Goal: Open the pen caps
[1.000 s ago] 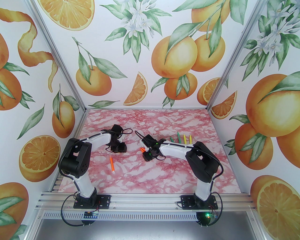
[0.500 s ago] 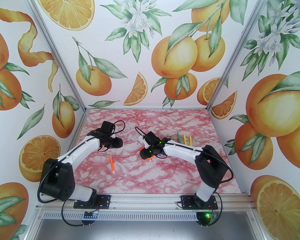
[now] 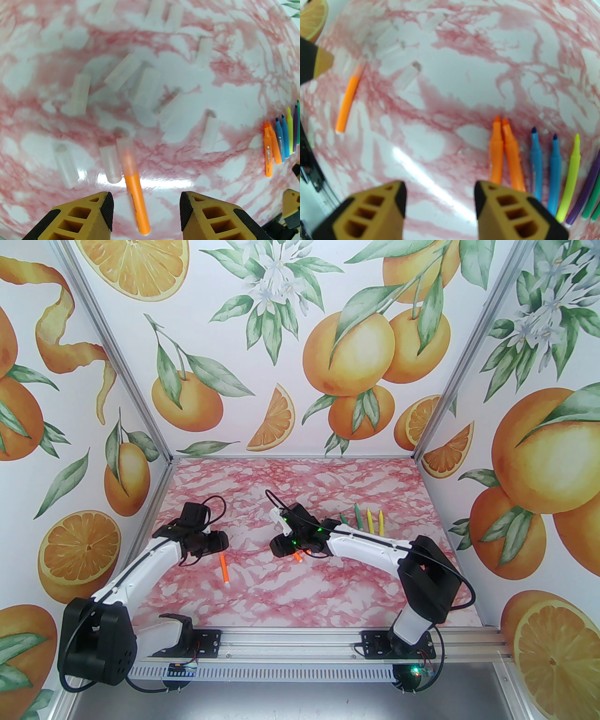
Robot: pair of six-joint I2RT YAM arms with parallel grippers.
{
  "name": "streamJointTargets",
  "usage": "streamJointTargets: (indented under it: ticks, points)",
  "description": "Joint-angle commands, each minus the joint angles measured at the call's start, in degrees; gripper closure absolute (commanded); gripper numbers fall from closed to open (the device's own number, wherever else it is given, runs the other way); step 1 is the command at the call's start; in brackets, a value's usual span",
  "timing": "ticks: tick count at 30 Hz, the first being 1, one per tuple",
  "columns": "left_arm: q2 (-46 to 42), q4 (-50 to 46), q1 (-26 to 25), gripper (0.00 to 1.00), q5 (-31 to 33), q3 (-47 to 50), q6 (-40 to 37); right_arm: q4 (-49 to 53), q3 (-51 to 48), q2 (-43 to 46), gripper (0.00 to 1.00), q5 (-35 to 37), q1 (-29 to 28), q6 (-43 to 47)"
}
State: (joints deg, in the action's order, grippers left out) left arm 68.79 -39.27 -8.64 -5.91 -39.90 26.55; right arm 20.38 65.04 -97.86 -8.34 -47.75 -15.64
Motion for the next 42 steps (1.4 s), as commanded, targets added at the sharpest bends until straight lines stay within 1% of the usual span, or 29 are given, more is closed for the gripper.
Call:
streamJointTargets:
  ticks: [1, 4, 6, 7, 12, 17, 23, 27, 30, 33, 35, 38, 42]
  points:
    - [-2.8, 0.5, -0.8, 0.55, 0.3, 3.5, 5.1, -2.0, 0.0, -0.2, 0.47, 1.3, 0.1, -0.6]
    - [-4.4, 0.1, -2.4, 0.58, 1.2, 4.9, 6.8, -2.3, 0.0, -0.5, 0.47, 1.1, 0.4, -0.4]
    - [-4.4, -1.7, -5.9, 0.59, 4.0, 5.1, 8.3, -3.0, -0.1, -0.8, 0.47, 0.3, 1.3, -0.2]
    - [-3.8, -1.8, -6.6, 0.59, 4.4, 5.2, 8.4, -3.3, -0.2, -0.8, 0.47, 0.2, 1.7, -0.2]
    - [0.3, -1.3, -8.9, 0.64, 5.4, 5.3, 7.9, -3.6, -1.4, 0.0, 0.47, 0.2, 2.9, 0.0]
    - [3.3, -2.9, -10.6, 0.63, 10.1, 5.0, 8.2, -3.9, -3.4, 1.9, 0.46, 0.3, 4.1, -0.4]
    - [6.0, 1.7, -11.2, 0.65, 7.0, 6.2, 8.3, -4.0, -4.4, 3.1, 0.47, 0.3, 5.3, -0.6]
    - [8.2, 3.6, -12.7, 0.66, 6.6, 5.8, 8.3, -3.8, -4.4, 3.3, 0.46, 0.3, 5.6, -0.6]
    - [10.0, 3.9, -13.4, 0.73, 6.6, 5.5, 8.3, -3.8, -4.7, 3.6, 0.46, 0.5, 5.8, -0.5]
    - [10.8, 3.5, -13.9, 0.83, 6.7, 5.2, 8.3, -3.9, -5.4, 4.3, 0.46, 0.7, 6.2, -0.6]
    - [9.9, 2.5, -14.1, 0.9, 6.8, 4.8, 8.5, -3.8, -5.8, 4.9, 0.47, 0.9, 6.5, -0.5]
    - [7.1, -0.4, -14.0, 0.98, 7.2, 3.1, 8.5, -3.8, -6.5, 5.9, 0.46, 1.0, 7.0, -0.5]
    - [2.6, -4.4, -14.2, 1.0, 6.7, -0.4, 7.9, -3.6, -7.5, 7.3, 0.46, 1.4, 7.6, -0.4]
